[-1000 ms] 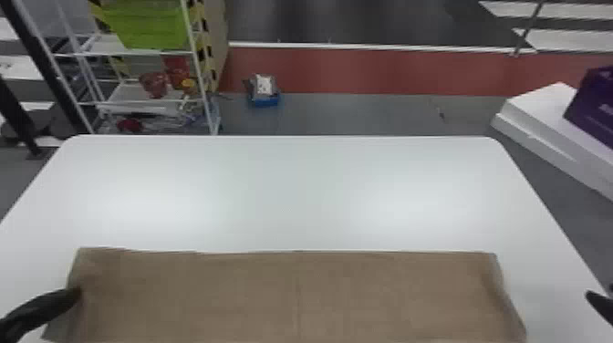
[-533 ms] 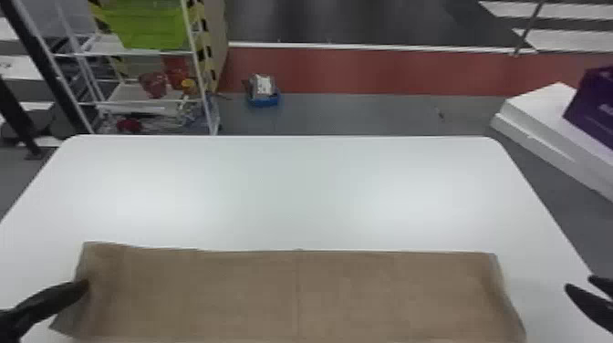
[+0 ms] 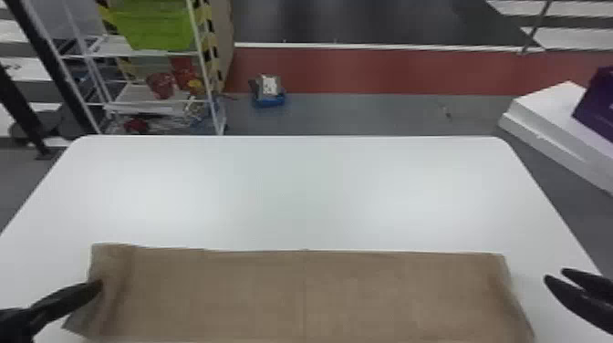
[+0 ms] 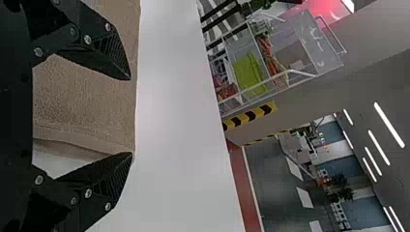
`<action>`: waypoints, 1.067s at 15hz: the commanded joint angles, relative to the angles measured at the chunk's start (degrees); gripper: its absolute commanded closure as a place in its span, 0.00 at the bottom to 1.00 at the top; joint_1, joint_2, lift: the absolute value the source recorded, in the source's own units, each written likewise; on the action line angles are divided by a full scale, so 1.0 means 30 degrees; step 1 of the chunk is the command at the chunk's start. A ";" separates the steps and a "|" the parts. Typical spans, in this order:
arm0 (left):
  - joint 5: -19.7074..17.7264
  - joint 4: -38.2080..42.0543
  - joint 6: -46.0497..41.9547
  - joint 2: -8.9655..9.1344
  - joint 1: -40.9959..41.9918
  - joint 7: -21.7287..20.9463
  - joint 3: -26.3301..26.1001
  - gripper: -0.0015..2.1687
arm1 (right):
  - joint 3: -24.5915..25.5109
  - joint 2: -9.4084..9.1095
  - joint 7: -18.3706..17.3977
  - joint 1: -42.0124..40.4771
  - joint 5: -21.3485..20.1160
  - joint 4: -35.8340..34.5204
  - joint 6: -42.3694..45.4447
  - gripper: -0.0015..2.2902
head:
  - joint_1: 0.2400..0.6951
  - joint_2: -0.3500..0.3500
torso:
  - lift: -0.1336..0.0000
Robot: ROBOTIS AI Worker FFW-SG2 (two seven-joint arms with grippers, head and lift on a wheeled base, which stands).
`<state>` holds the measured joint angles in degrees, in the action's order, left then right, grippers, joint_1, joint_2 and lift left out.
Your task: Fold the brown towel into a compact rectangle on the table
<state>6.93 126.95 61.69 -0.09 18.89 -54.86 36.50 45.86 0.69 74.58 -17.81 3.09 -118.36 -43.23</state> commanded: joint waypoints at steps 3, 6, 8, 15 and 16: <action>-0.0669 0.0224 0.0692 0.0079 -0.0026 -0.0521 0.0050 0.65 | -0.2190 0.0094 -0.0396 -0.0039 -0.0911 0.0311 -0.0110 0.86 | 1.00 0.53 | 0.07; -0.1226 0.0341 0.1806 0.0079 -0.0290 -0.0814 -0.0184 0.65 | -0.4123 0.0123 -0.0953 -0.0303 -0.1585 0.0809 0.0300 0.86 | 1.00 0.57 | 0.07; -0.1314 0.0634 0.2509 0.0079 -0.0553 -0.1019 -0.0360 0.65 | -0.5090 0.0152 -0.1304 -0.0303 -0.1937 0.0956 0.0300 0.86 | 1.00 0.59 | 0.07; -0.2867 0.1366 0.4735 0.0079 -0.1198 -0.1429 0.0578 0.65 | -0.7170 0.0592 -0.2447 -0.0098 -0.3109 0.2626 0.1120 0.86 | 1.00 0.66 | 0.07; -0.2984 0.1601 0.5380 0.0079 -0.1257 -0.1546 0.0783 0.65 | -0.7375 0.0592 -0.2564 -0.0039 -0.3138 0.2802 0.1296 0.86 | 1.00 0.66 | 0.07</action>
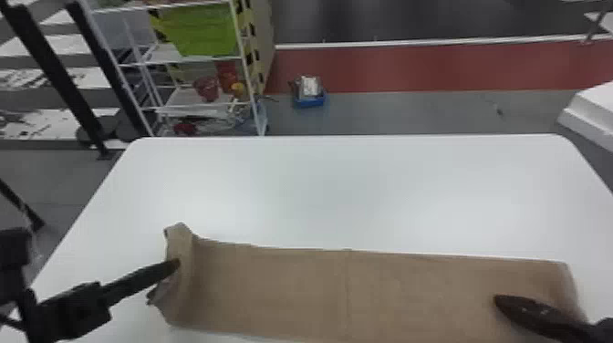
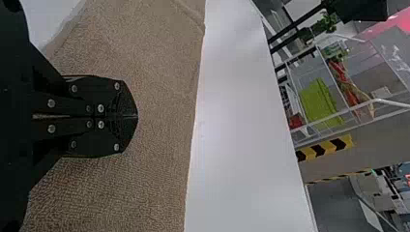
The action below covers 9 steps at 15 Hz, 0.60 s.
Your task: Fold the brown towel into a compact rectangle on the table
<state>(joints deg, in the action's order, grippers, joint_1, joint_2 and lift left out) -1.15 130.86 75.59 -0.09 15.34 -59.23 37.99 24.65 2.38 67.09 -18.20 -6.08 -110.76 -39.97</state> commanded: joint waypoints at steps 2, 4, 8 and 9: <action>-0.0730 0.0705 0.1978 0.0079 -0.0192 -0.0297 0.0492 0.65 | -0.0834 0.0026 -0.0157 0.0235 -0.0082 0.0417 0.0211 0.86 | 1.00 0.66 | 0.07; -0.1081 0.1115 0.2915 0.0079 -0.0222 -0.0385 0.0521 0.65 | -0.1391 0.0026 -0.0332 0.0294 -0.0082 0.0417 0.0211 0.86 | 1.00 0.68 | 0.07; -0.1609 0.1261 0.3911 0.0079 -0.0427 -0.0385 0.0140 0.65 | -0.2358 -0.0062 -0.0508 0.0645 -0.0199 0.0593 0.0035 0.86 | 1.00 0.70 | 0.07; -0.1667 0.1261 0.3911 0.0079 -0.0544 -0.0385 0.0023 0.65 | -0.2563 -0.0091 -0.0567 0.0645 -0.0199 0.0622 0.0035 0.86 | 1.00 0.70 | 0.07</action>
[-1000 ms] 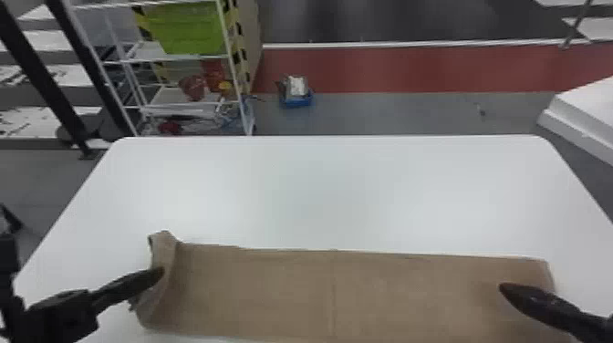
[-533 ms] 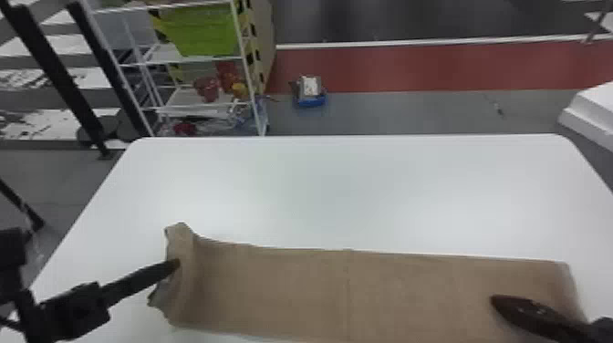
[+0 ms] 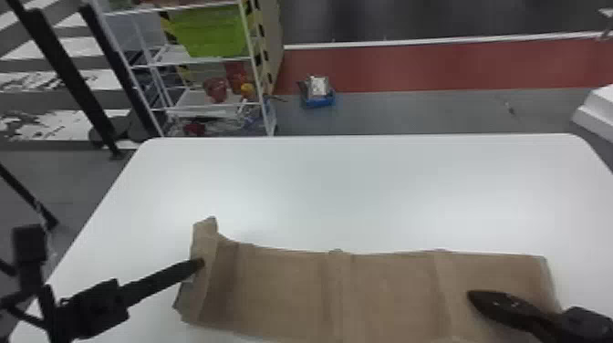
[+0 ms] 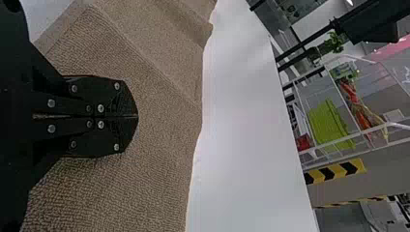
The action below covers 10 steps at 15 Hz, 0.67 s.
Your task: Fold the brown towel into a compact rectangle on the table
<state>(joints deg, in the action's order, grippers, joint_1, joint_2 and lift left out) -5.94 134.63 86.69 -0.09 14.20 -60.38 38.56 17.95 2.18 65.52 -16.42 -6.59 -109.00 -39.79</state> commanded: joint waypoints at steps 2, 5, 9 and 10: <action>-0.0130 -0.0022 0.0211 0.0079 -0.0337 0.0000 -0.0431 0.65 | -0.0650 -0.0081 -0.0130 0.0112 -0.0058 0.0064 -0.0025 0.86 | 1.00 0.71 | 0.07; -0.0100 0.0007 0.0387 0.0079 -0.0337 0.0117 -0.0606 0.65 | -0.0123 -0.0111 -0.0071 -0.0064 -0.0029 -0.0581 -0.0142 0.71 | 1.00 0.71 | 0.07; -0.0130 0.0066 0.0387 0.0079 -0.0396 0.0176 -0.0401 0.65 | 0.1049 -0.0111 0.0017 -0.0181 0.0176 -0.1313 -0.0142 0.05 | 1.00 0.67 | 0.07; -0.0276 0.0300 0.0504 0.0079 -0.0396 0.0117 -0.0284 0.65 | 0.1225 -0.0111 0.0017 -0.0181 0.0293 -0.1489 -0.0201 0.03 | 1.00 0.66 | 0.07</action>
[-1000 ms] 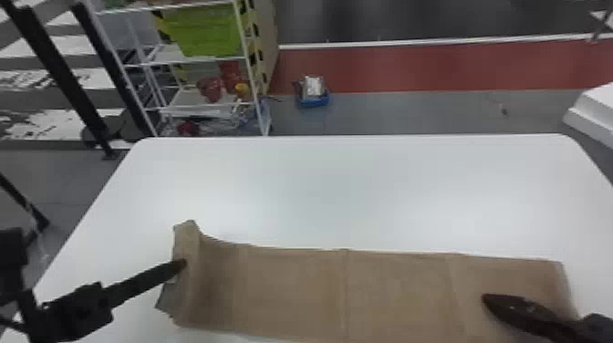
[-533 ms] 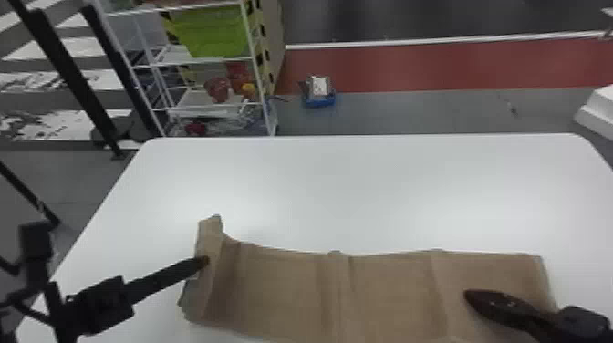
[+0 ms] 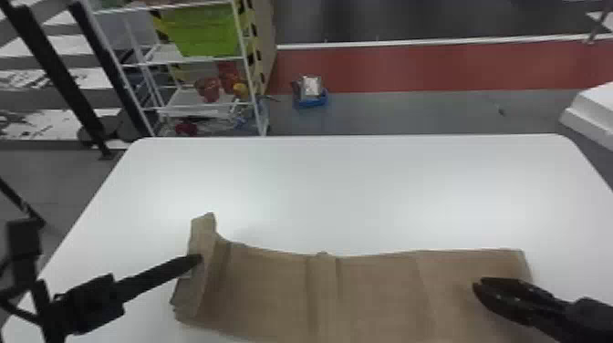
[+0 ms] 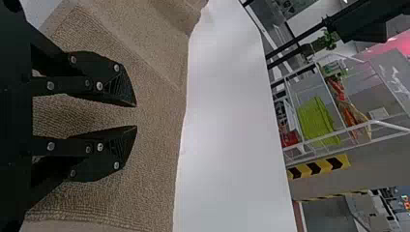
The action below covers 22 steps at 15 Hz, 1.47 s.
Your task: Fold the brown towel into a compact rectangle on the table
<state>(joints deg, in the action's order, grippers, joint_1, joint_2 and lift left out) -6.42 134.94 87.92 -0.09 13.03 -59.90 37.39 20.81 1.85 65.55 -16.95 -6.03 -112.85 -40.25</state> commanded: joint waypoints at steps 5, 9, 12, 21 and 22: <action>-0.1376 0.1777 0.0704 0.0079 -0.0006 -0.0511 0.0809 0.65 | -0.0169 -0.0088 0.0092 0.0026 0.0867 -0.0647 -0.0105 0.03 | 1.00 0.63 | 0.07; -0.1874 0.1864 0.0704 0.0079 0.0023 -0.0833 0.0486 0.65 | -0.0638 -0.0263 0.0092 0.0026 0.1247 -0.0734 -0.0047 0.03 | 1.00 0.64 | 0.07; -0.1640 0.1279 0.0704 0.0079 0.0023 -0.0540 -0.0393 0.65 | -0.0696 -0.0263 0.0092 -0.0003 0.1247 -0.0734 0.0012 0.04 | 1.00 0.65 | 0.07; -0.1786 0.0517 0.0704 0.0079 0.0053 0.1218 -0.3703 0.65 | -0.1751 -0.0293 -0.1753 -0.0062 -0.0247 0.0320 0.1594 0.04 | 1.00 0.53 | 0.07; -0.1786 0.0370 0.0704 0.0079 0.0082 0.1569 -0.4025 0.65 | -0.1751 -0.0293 -0.1753 -0.0091 -0.0247 0.0350 0.1770 0.04 | 1.00 0.52 | 0.07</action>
<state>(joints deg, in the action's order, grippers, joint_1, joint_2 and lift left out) -11.71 136.59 89.96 -0.09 13.17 -55.95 26.68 15.50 0.95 60.27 -17.14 -6.71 -112.10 -35.59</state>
